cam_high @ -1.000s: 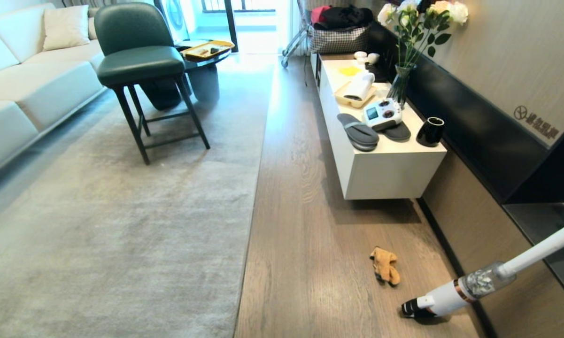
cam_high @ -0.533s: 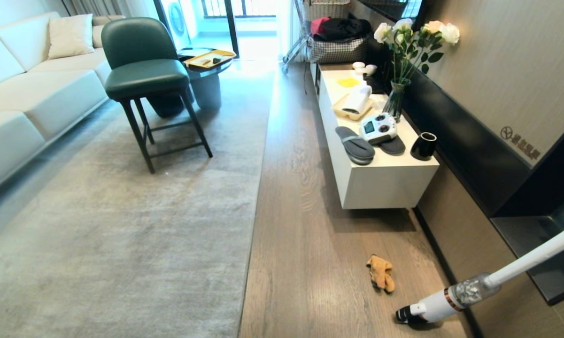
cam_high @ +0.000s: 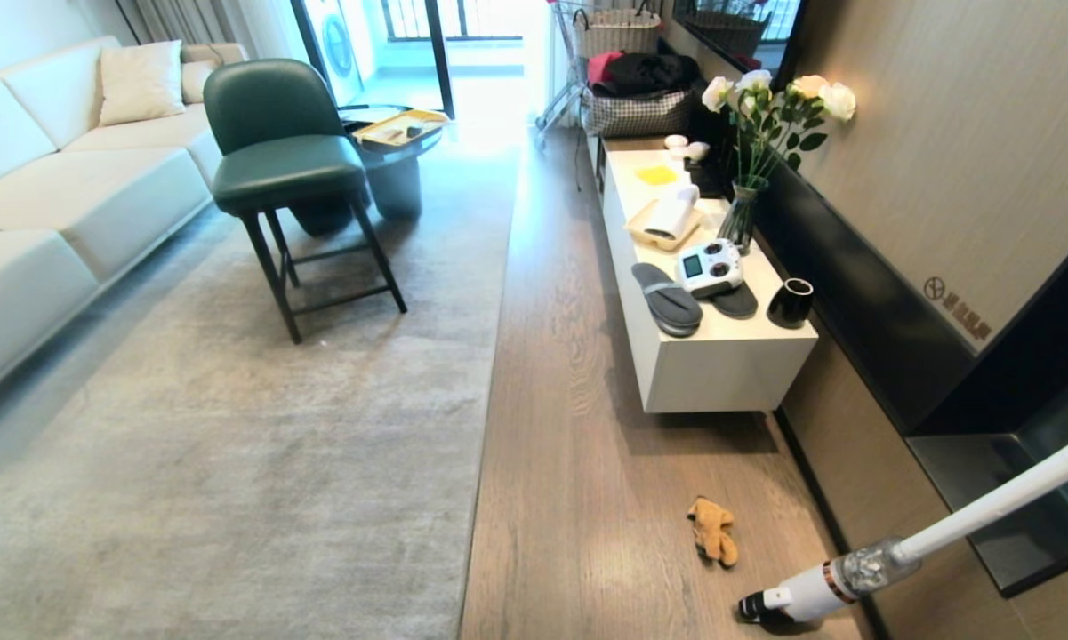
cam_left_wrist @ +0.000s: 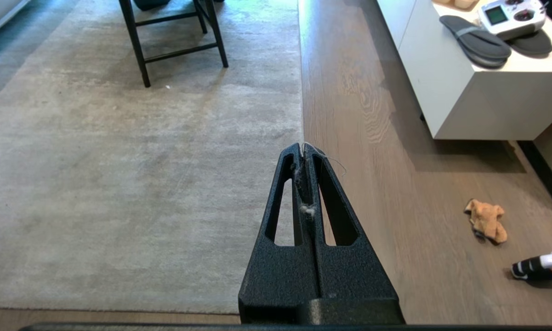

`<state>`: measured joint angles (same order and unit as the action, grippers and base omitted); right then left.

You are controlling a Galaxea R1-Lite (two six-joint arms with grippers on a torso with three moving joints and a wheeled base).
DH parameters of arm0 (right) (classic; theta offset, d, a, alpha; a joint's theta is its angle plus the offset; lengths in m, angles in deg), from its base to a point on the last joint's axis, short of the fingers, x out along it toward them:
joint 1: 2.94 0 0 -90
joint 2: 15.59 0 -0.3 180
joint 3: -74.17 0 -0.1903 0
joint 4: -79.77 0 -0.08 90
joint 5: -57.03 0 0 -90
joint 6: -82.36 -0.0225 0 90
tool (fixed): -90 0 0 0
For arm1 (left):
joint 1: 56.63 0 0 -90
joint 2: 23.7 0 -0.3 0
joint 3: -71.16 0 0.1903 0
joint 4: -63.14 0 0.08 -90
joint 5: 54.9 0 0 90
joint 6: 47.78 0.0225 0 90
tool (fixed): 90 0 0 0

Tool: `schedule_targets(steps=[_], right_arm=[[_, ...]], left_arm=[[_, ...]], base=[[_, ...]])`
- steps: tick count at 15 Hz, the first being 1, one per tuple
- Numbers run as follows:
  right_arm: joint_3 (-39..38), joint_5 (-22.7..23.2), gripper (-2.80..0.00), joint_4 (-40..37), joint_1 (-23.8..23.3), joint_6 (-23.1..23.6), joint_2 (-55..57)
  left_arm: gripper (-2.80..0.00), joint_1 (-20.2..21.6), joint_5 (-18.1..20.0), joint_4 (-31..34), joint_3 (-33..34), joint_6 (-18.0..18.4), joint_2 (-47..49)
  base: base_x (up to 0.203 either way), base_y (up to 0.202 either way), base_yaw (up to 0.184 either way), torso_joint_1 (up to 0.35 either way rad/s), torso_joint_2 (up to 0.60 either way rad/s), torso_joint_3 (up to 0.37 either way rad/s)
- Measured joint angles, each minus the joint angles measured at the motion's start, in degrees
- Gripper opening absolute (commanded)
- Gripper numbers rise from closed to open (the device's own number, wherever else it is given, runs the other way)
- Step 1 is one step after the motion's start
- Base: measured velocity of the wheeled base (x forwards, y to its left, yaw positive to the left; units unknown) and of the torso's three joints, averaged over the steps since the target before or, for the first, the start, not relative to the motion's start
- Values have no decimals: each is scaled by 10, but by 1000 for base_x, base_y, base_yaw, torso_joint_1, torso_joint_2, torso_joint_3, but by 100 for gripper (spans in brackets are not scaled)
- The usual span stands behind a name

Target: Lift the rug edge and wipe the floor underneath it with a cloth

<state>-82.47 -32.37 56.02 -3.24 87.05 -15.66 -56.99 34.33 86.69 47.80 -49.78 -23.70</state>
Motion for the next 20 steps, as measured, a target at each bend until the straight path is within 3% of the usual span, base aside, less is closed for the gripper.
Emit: schedule_targets(steps=[12, 20], right_arm=[[0, 0, -280, 0, 0, -4, 0], [0, 0, -280, 0, 0, -4, 0]], left_arm=[[-280, 0, 0, 0, 0, 0, 0], [-280, 0, 0, 0, 0, 0, 0]], base=[[0, 0, 0, 213, -563, -351], [0, 0, 0, 153, -361, -210]])
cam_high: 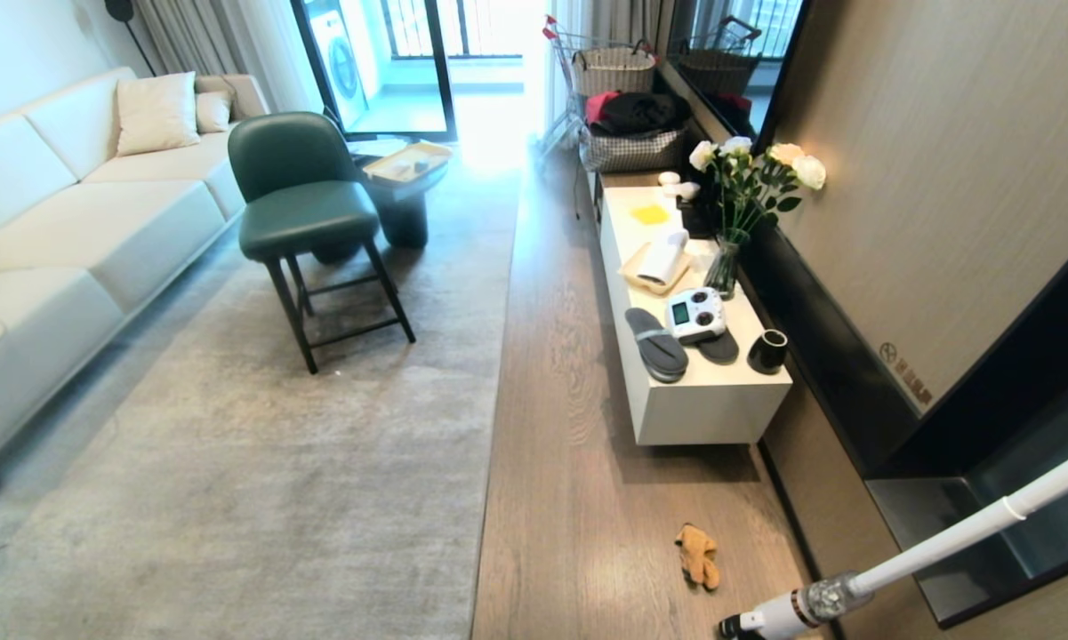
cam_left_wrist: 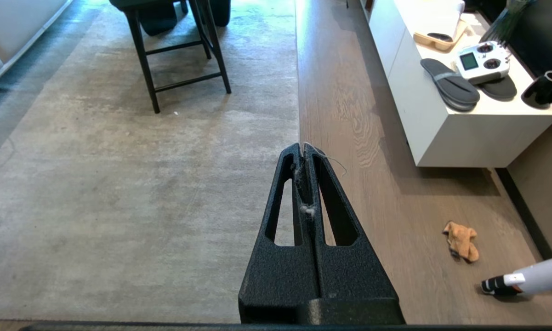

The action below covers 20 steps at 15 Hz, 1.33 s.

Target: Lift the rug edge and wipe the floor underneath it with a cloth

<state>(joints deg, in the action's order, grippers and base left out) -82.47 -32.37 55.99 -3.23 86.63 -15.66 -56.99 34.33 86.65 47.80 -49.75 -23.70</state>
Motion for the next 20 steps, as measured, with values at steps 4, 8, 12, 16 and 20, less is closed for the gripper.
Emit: schedule_targets(steps=[4, 8, 12, 16, 20], right_arm=[[0, 0, -280, 0, 0, -1, 0], [0, 0, -280, 0, 0, 0, 0], [0, 0, -280, 0, 0, -1, 0], [0, 0, -280, 0, 0, -1, 0], [0, 0, -280, 0, 0, -2, 0]], left_arm=[[-280, 0, 0, 0, 0, 0, 0], [-280, 0, 0, 0, 0, 0, 0], [-280, 0, 0, 0, 0, 0, 0], [-280, 0, 0, 0, 0, 0, 0], [-280, 0, 0, 0, 0, 0, 0]], base=[[0, 0, 0, 148, -328, -183], [0, 0, 0, 151, -323, -171], [0, 0, 0, 138, -295, -160], [0, 0, 0, 97, -205, -113], [0, 0, 0, 58, -129, -70]])
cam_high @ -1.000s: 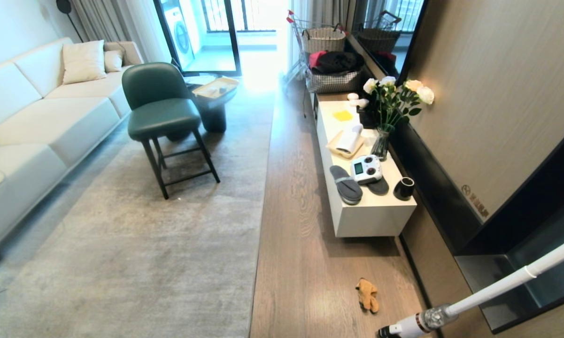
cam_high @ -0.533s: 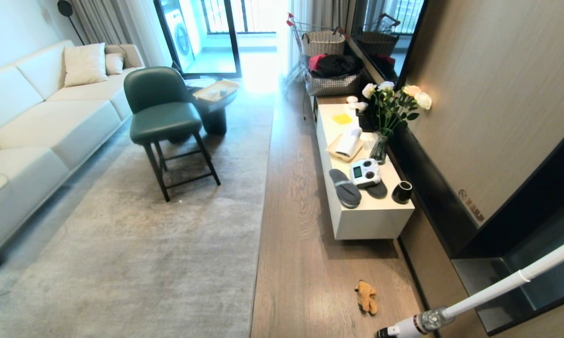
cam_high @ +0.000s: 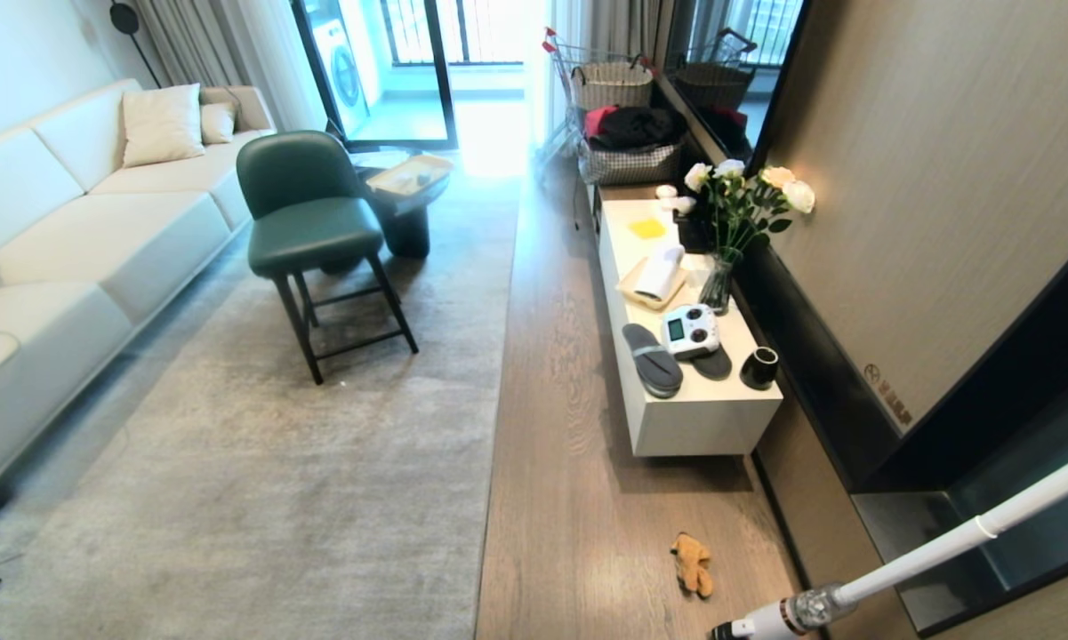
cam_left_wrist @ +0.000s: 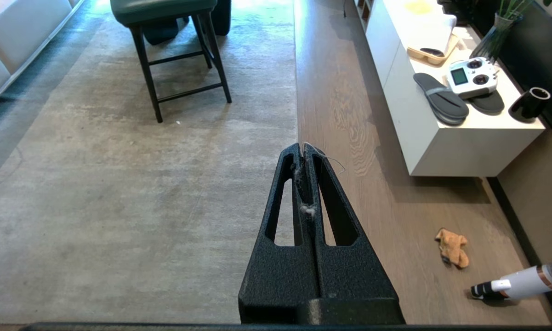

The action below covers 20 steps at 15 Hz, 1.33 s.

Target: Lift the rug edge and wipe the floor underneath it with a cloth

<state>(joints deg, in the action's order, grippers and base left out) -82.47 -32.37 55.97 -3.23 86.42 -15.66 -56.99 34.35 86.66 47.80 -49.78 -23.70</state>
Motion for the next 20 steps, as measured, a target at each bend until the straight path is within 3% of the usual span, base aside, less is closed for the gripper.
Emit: schedule_targets(steps=[20], right_arm=[[0, 1, -280, 1, 0, 1, 0]], left_arm=[[-280, 0, 0, 0, 0, 0, 0]], base=[[0, 0, 0, 0, 0, 0]])
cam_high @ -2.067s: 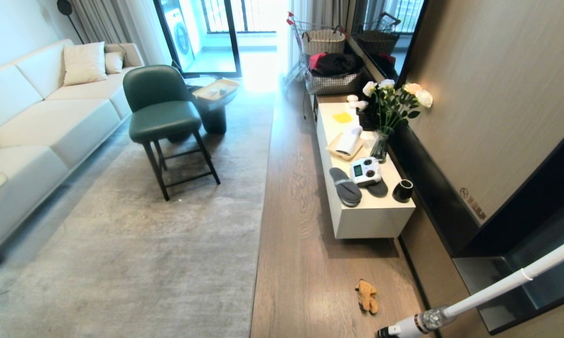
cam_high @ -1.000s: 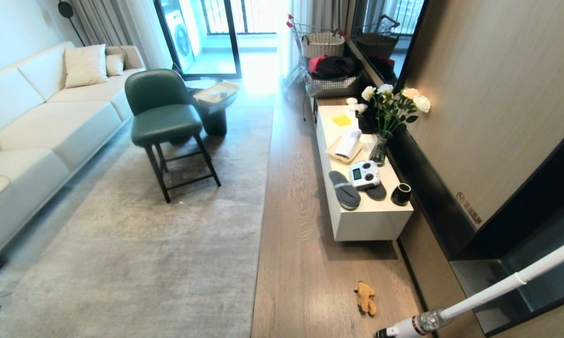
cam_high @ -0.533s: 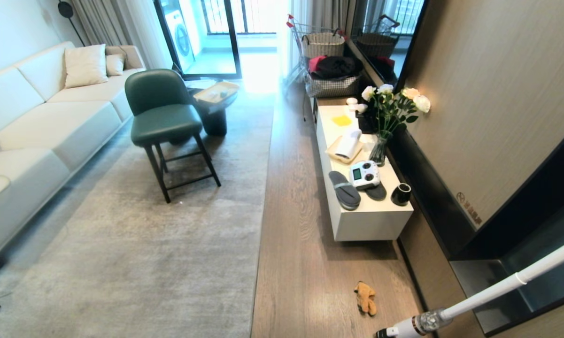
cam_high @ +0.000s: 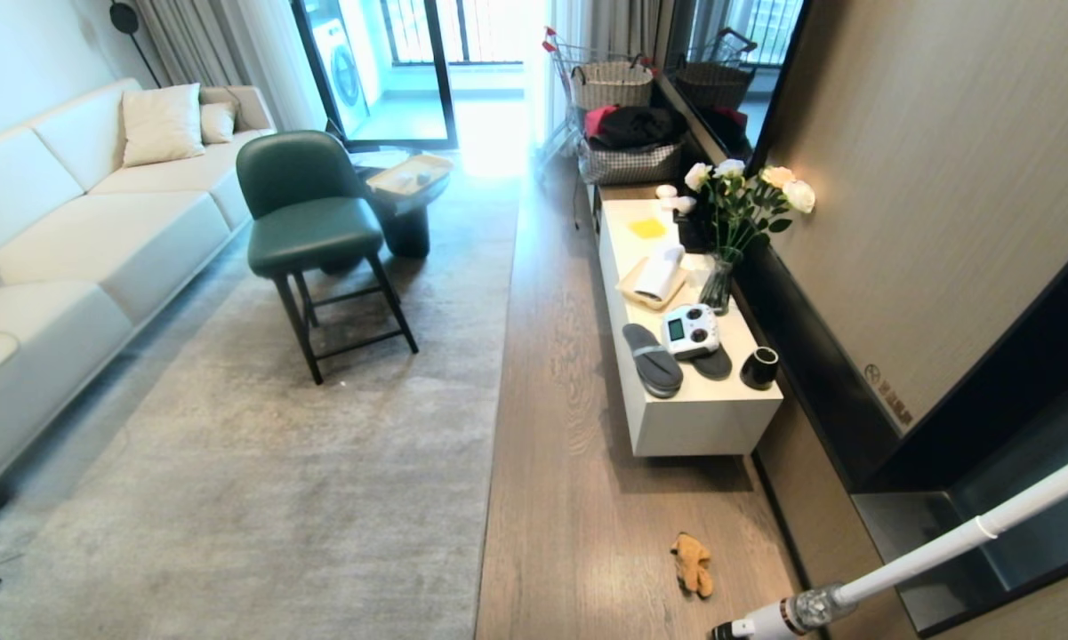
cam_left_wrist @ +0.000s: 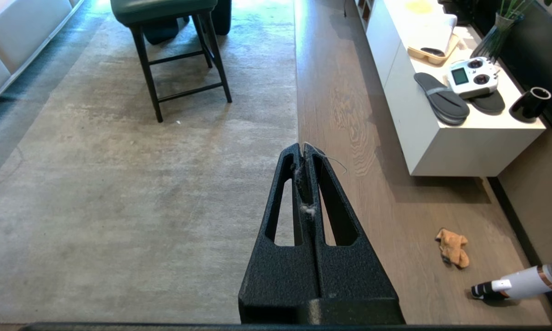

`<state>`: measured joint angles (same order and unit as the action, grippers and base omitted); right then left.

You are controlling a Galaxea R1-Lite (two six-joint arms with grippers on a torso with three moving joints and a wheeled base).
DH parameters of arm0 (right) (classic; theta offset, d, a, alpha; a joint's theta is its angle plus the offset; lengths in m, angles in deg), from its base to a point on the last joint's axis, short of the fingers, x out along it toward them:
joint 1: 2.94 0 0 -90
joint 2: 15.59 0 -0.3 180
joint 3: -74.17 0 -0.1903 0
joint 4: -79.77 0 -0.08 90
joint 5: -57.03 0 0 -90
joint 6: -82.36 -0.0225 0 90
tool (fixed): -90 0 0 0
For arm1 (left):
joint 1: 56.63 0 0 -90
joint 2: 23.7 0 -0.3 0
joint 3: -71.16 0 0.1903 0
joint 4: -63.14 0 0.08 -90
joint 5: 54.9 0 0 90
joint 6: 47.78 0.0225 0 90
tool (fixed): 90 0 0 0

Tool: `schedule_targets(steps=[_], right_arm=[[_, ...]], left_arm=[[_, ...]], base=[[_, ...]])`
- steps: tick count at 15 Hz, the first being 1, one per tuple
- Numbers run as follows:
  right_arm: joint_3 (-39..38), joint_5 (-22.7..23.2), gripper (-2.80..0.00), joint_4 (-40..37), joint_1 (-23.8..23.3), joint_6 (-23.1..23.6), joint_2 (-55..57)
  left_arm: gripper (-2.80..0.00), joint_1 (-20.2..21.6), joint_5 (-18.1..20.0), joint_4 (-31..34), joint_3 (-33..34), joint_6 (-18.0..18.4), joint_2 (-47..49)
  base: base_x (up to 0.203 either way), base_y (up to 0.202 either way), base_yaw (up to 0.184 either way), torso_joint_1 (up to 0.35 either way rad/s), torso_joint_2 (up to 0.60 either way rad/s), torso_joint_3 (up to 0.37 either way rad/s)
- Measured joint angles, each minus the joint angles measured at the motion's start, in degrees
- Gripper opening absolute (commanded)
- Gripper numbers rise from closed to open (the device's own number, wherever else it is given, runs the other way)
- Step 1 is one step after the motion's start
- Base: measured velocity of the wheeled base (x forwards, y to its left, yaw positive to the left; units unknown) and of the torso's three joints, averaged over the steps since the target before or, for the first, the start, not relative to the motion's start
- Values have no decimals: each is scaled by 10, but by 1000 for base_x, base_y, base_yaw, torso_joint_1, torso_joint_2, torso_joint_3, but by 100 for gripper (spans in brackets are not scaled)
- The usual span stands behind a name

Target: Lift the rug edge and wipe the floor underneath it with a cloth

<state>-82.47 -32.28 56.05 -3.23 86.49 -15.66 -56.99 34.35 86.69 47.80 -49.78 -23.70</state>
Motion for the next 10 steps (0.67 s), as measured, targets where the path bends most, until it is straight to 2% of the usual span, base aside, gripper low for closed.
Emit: schedule_targets(steps=[6, 10], right_arm=[[0, -11, -280, 0, 0, -3, 0], [0, -14, -280, 0, 0, -30, 0]], left_arm=[[-280, 0, 0, 0, 0, 0, 0], [-280, 0, 0, 0, 0, 0, 0]], base=[[0, 0, 0, 0, 0, 0], [0, 0, 0, 0, 0, 0]])
